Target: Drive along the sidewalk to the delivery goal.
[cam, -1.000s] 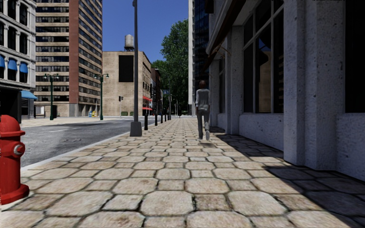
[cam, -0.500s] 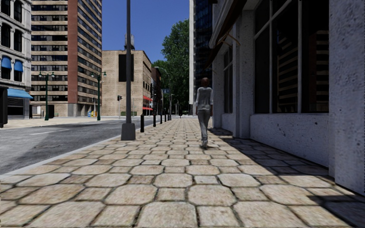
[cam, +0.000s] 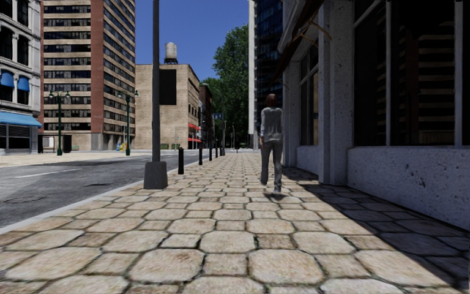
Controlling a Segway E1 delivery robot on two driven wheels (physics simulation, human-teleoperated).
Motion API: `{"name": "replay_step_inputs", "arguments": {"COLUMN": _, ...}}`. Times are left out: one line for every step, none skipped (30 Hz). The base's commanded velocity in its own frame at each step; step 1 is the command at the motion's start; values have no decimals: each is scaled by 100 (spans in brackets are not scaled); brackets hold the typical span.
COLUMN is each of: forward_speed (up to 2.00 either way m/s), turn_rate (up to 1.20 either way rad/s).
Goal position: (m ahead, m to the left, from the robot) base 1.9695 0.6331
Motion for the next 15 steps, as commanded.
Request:
{"name": "replay_step_inputs", "arguments": {"forward_speed": 200, "turn_rate": 0}}
{"name": "replay_step_inputs", "arguments": {"forward_speed": 200, "turn_rate": 0}}
{"name": "replay_step_inputs", "arguments": {"forward_speed": 200, "turn_rate": 0}}
{"name": "replay_step_inputs", "arguments": {"forward_speed": 200, "turn_rate": 0}}
{"name": "replay_step_inputs", "arguments": {"forward_speed": 194, "turn_rate": 0}}
{"name": "replay_step_inputs", "arguments": {"forward_speed": 194, "turn_rate": 0}}
{"name": "replay_step_inputs", "arguments": {"forward_speed": 182, "turn_rate": 0}}
{"name": "replay_step_inputs", "arguments": {"forward_speed": 175, "turn_rate": 0}}
{"name": "replay_step_inputs", "arguments": {"forward_speed": 168, "turn_rate": 0}}
{"name": "replay_step_inputs", "arguments": {"forward_speed": 165, "turn_rate": 0}}
{"name": "replay_step_inputs", "arguments": {"forward_speed": 162, "turn_rate": 0}}
{"name": "replay_step_inputs", "arguments": {"forward_speed": 152, "turn_rate": 0}}
{"name": "replay_step_inputs", "arguments": {"forward_speed": 145, "turn_rate": 0}}
{"name": "replay_step_inputs", "arguments": {"forward_speed": 137, "turn_rate": 0}}
{"name": "replay_step_inputs", "arguments": {"forward_speed": 135, "turn_rate": 0}}
